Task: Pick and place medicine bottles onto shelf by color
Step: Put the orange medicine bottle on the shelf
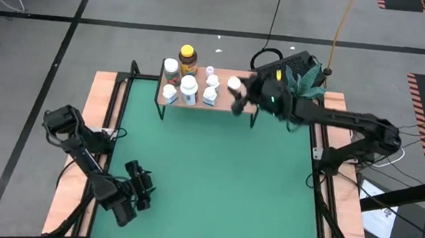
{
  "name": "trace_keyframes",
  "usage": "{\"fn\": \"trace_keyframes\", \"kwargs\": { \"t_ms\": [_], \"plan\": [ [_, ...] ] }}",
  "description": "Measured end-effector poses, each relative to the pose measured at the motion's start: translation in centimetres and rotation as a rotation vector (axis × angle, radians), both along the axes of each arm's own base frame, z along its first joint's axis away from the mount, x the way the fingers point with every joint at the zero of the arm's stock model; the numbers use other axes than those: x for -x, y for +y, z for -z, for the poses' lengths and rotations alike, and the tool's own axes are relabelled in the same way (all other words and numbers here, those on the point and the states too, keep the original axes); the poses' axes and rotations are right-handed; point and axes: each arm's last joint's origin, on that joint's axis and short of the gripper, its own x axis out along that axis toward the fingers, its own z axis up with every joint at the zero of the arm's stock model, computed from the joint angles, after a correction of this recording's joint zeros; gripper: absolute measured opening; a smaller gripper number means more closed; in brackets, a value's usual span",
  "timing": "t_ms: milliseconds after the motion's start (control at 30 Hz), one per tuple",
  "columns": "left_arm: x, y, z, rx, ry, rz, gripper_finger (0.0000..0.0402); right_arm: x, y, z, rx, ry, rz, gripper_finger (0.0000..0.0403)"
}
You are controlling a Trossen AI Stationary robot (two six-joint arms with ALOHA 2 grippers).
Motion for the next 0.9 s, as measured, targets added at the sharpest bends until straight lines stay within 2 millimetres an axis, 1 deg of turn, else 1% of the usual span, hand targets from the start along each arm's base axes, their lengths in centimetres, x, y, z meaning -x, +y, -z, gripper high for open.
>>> {"fn": "trace_keyframes", "kwargs": {
  "t_ms": [67,167,233,333,467,633,800,900],
  "plan": [
    [-0.2,0.1,0.0,-0.003,0.003,0.008,0.0305,0.1,-2.7,0.8,-0.050,-0.020,0.025,0.0210],
    [-0.4,0.2,0.0,-0.008,0.007,0.015,0.0306,0.1,-5.9,1.9,-0.110,-0.070,0.057,0.0210],
    [-0.5,0.2,0.0,-0.009,0.008,0.014,0.0306,-0.1,-7.7,2.6,-0.137,-0.111,0.058,0.0210],
    [-0.5,0.2,0.0,-0.010,0.008,0.016,0.0305,-0.6,-9.3,4.0,-0.169,-0.144,0.067,0.0210],
    [-0.5,0.2,0.0,-0.009,0.007,0.015,0.0305,-1.8,-10.3,6.1,-0.176,-0.131,0.075,0.0210],
    [-0.5,0.2,0.0,-0.007,0.006,0.015,0.0306,-2.6,-10.7,7.7,-0.177,-0.111,0.073,0.0210],
    [-0.5,0.2,0.0,-0.006,0.005,0.014,0.0306,-2.9,-10.9,8.4,-0.180,-0.101,0.078,0.0212],
    [-0.5,0.2,0.0,-0.005,0.004,0.013,0.0304,-3.0,-11.0,8.5,-0.151,-0.086,0.113,0.0221]
  ]
}}
